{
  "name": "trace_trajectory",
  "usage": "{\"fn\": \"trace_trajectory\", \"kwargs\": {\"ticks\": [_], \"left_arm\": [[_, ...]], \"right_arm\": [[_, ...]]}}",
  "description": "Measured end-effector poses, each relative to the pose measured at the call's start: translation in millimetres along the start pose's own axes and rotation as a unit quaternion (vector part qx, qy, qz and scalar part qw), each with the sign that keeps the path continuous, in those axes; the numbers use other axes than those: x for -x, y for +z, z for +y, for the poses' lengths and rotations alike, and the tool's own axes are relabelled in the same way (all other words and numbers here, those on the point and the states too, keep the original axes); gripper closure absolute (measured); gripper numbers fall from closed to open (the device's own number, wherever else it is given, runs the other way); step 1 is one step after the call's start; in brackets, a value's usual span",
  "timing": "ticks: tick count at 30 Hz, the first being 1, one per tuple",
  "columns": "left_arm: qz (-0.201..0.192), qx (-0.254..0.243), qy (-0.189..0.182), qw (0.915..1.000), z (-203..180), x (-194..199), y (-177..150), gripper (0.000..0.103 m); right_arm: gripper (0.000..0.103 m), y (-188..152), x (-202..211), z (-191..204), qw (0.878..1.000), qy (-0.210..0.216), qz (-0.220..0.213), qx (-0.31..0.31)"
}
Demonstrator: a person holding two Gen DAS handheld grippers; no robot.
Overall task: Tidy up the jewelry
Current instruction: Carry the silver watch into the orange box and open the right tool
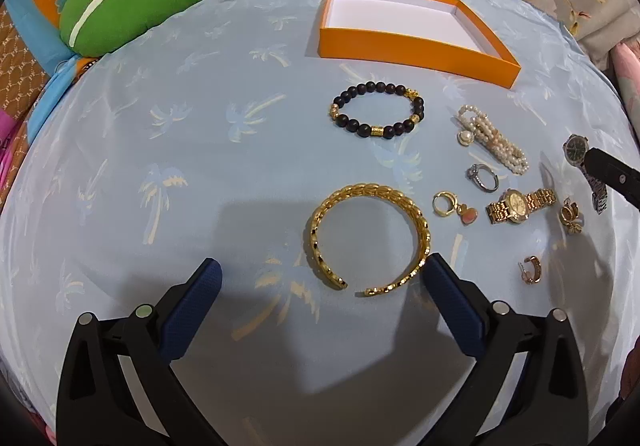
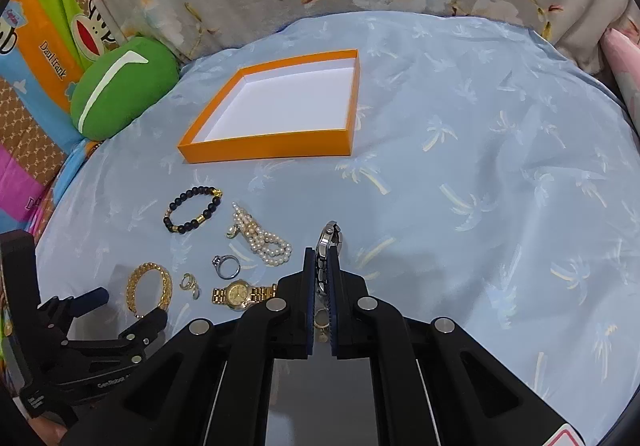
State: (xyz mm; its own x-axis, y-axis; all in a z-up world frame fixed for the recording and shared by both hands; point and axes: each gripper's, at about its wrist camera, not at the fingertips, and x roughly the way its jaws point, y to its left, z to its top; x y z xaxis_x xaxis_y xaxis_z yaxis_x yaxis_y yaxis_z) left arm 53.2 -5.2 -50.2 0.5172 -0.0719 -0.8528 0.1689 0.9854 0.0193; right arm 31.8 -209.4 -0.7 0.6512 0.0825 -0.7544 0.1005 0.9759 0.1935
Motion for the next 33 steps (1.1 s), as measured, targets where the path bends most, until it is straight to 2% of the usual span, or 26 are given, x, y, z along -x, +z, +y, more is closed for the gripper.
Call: {"fn": "trace_trajectory", "kwargs": {"ticks": [6, 13, 24, 28, 33], "left_arm": [[-0.004, 0.0, -0.001, 1.0, 0.5, -2.3, 3.7, 0.005], [-0.017, -0.009, -0.003, 0.9998, -1.2, -4.3, 5.8, 0.005], [-0.033, -0.019, -0.007, 0.9992, -1.1, -6.6, 6.3, 0.005], [-0.037, -0.022, -0.01, 0.999, -1.3, -7.3, 6.7, 0.005], [-0.04, -0.024, -0.011, 0.9988, -0.9, -8.4, 7.1, 0.005]], "right_arm": [[0.098, 20.0, 0.6, 5.6, 1.0, -0.003, -0.017, 0.001], [0.098, 73.7, -17.0, 12.4, 0.999, -0.015, -0.049, 0.01], [0.098, 163.9, -101.9, 28.1, 0.997, -0.032, -0.054, 0.041], [0.098, 178.3, -130.6, 27.2, 0.998, -0.036, -0.046, 0.037], [0.097, 178.3, -154.0, 21.8, 0.998, -0.042, -0.029, 0.031]]}}
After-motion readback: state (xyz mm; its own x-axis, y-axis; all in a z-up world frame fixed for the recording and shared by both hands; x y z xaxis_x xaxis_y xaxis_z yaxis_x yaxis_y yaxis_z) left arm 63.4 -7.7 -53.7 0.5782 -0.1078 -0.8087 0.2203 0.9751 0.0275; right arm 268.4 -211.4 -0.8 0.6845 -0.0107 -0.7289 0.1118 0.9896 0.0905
